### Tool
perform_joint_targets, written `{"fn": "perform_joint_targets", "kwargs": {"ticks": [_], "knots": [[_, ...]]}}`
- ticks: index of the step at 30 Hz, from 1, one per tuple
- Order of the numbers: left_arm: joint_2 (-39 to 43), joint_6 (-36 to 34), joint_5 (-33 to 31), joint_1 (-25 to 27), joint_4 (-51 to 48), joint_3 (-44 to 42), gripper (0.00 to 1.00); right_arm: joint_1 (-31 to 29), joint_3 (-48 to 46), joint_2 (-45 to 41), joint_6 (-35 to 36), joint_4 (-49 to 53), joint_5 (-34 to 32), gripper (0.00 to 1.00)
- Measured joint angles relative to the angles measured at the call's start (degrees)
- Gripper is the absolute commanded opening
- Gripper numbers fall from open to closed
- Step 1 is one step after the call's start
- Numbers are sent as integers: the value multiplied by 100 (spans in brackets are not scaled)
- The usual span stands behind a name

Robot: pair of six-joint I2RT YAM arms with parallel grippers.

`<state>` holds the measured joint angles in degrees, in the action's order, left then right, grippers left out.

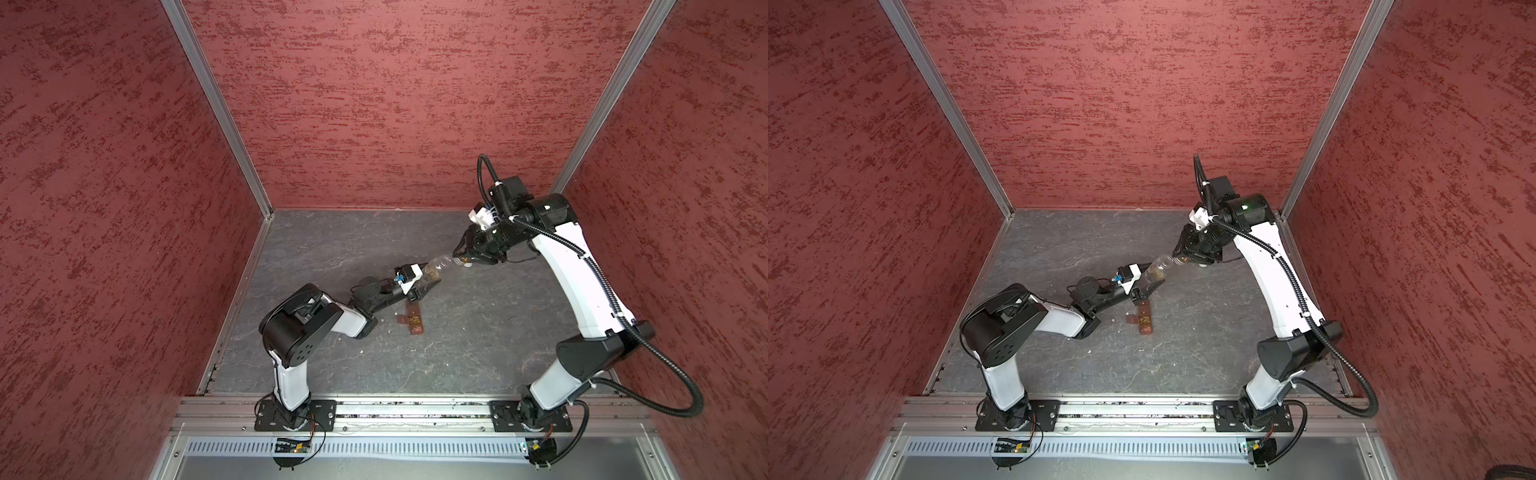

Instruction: Sort the pills into containers

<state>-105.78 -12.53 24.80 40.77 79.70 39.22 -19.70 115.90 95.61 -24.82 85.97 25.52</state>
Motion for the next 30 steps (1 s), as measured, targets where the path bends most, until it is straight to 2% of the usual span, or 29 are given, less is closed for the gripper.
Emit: {"fn": "perform_joint_targets", "kwargs": {"ticks": [30], "knots": [[2,-299,83,151,-247,81,0,-201,-422,37,157,-208,299,42]]}}
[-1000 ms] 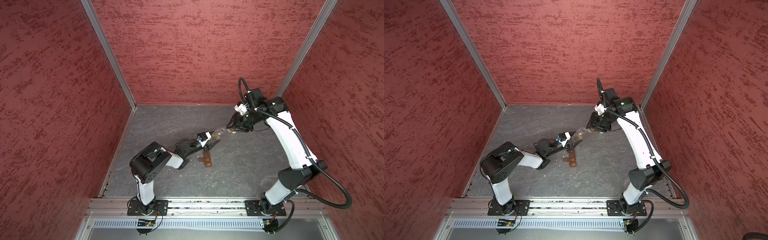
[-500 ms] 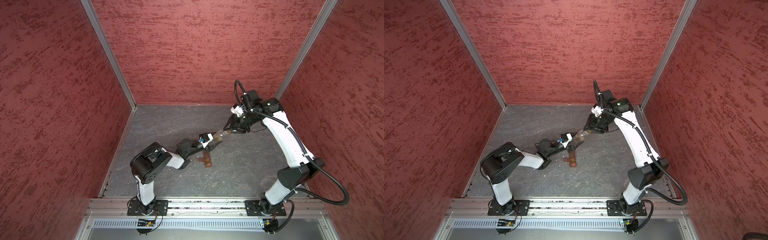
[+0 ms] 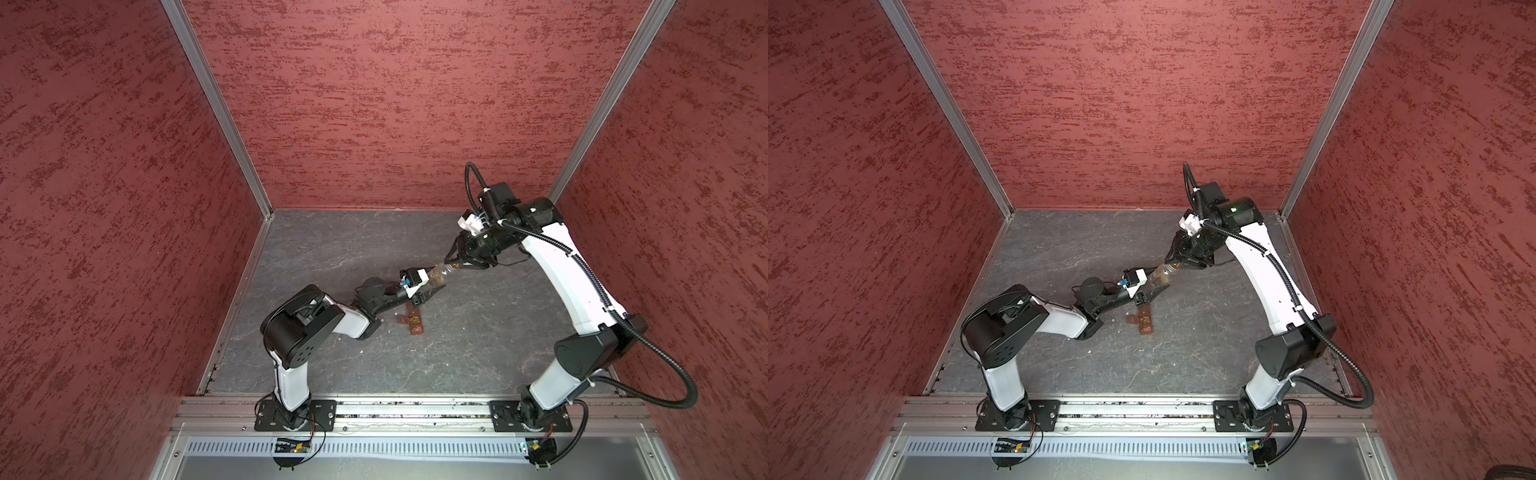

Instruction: Sort the pills into containers

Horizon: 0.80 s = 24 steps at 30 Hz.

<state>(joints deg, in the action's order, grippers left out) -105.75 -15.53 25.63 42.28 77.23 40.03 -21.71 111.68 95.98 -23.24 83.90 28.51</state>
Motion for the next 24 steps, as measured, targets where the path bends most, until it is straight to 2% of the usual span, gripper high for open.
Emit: {"fn": "perform_joint_targets", "kwargs": {"ticks": [24], "knots": [[90,0,-4,-22,-15,-72,0,-15,4,70,20,122,-133,43]]}}
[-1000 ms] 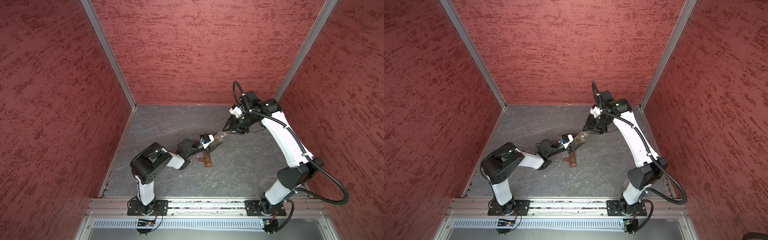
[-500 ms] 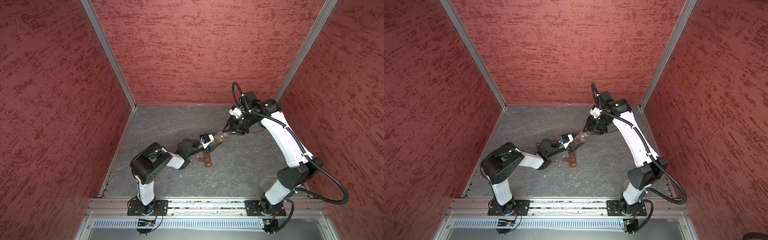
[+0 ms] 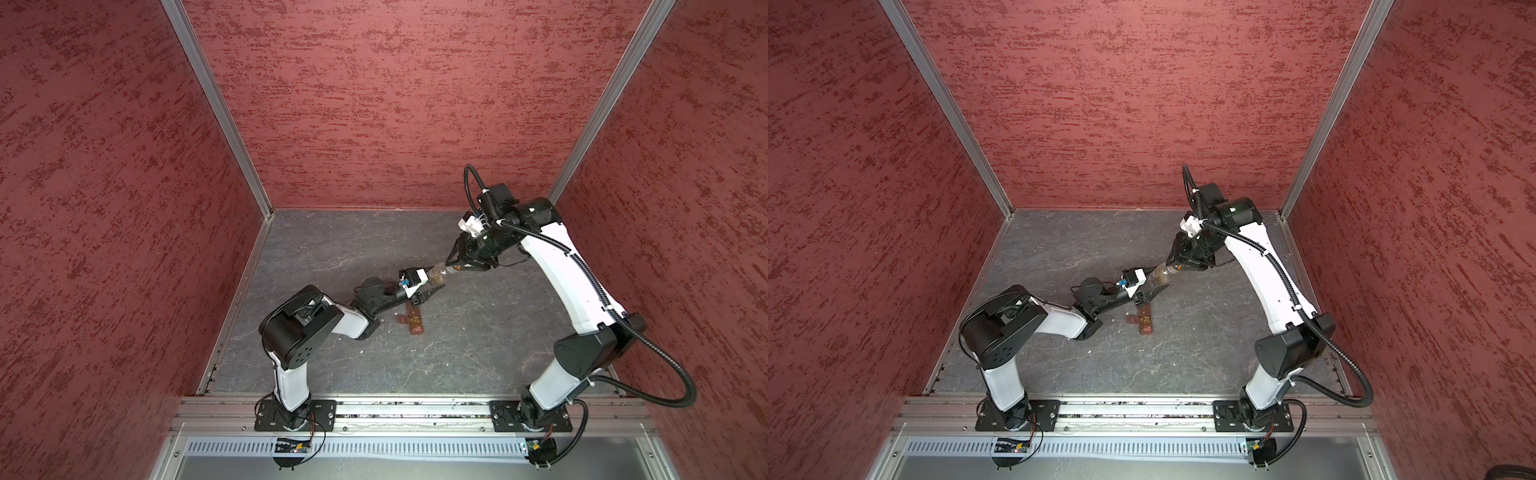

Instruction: Sort the pills into containers

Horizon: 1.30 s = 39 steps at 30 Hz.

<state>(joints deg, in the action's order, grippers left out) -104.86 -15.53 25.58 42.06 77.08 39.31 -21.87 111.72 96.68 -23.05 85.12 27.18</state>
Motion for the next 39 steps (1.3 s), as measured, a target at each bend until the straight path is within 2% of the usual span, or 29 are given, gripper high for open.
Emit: {"fn": "perform_joint_targets", "kwargs": {"ticks": [17,25,34,39], "knots": [[94,-192,-157,-22,-35,-76,0,-17,286,256,48,76,140,43],[164,-553,-358,4,-63,-144,0,-11,286,293,70,85,254,43],[210,-1049,-922,149,-79,-260,0,-118,96,264,-590,-76,153,42],[208,-1180,-1156,173,-87,-269,0,-153,-262,87,-1156,-525,219,42]]}}
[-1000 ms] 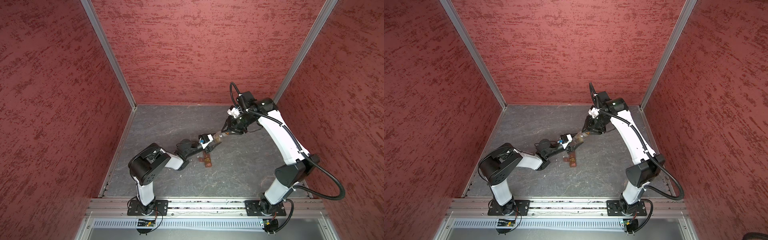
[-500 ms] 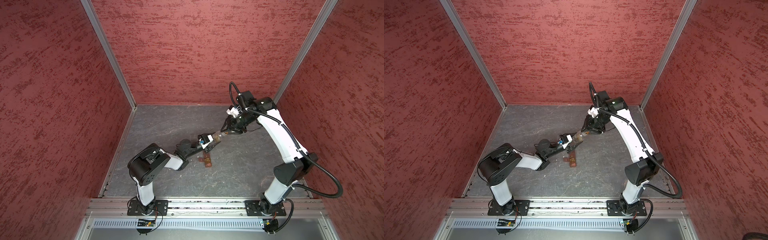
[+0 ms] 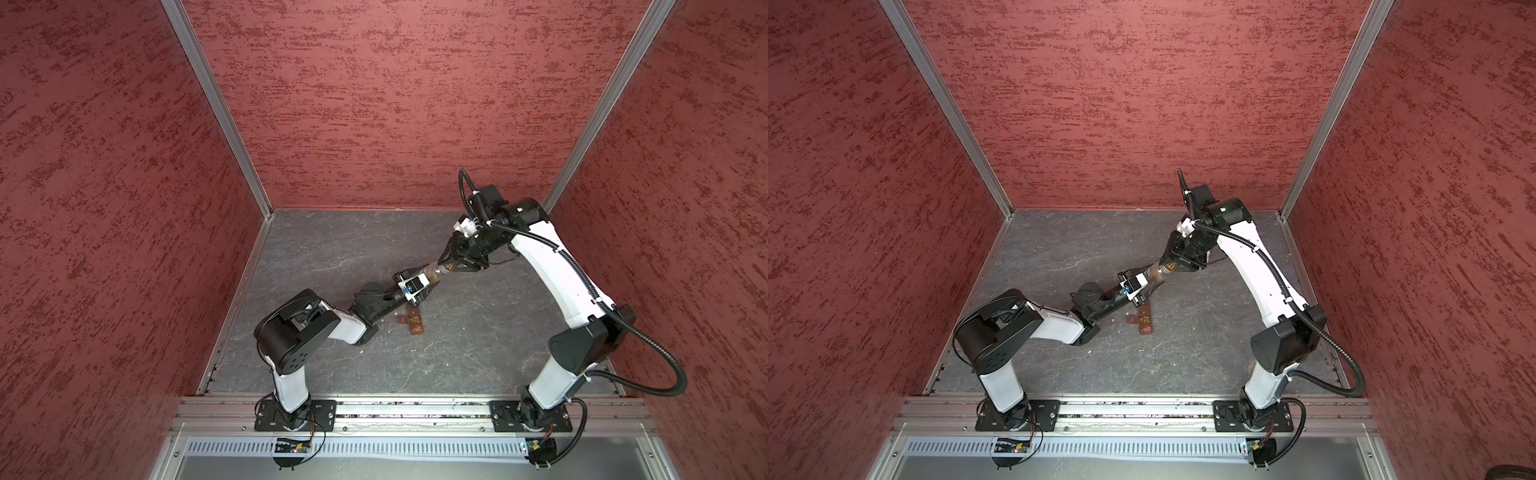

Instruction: Sort the pills into containers

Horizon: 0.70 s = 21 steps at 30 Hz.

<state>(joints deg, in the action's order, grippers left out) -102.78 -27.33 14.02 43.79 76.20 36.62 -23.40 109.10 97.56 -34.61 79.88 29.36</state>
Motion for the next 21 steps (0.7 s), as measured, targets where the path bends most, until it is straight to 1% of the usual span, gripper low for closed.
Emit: {"fn": "perform_joint_targets", "kwargs": {"ticks": [4,8,13,21], "knots": [[0,-81,-70,2,-2,-2,0,2,-557,-348,-522,-566,39,44],[0,-118,-114,2,9,-2,0,2,-804,-507,-804,-868,46,45],[0,-164,-127,42,140,2,0,-39,-774,-479,-841,-870,42,49],[2,-210,-122,111,232,2,0,-96,-614,-450,-610,-634,-48,55]]}}
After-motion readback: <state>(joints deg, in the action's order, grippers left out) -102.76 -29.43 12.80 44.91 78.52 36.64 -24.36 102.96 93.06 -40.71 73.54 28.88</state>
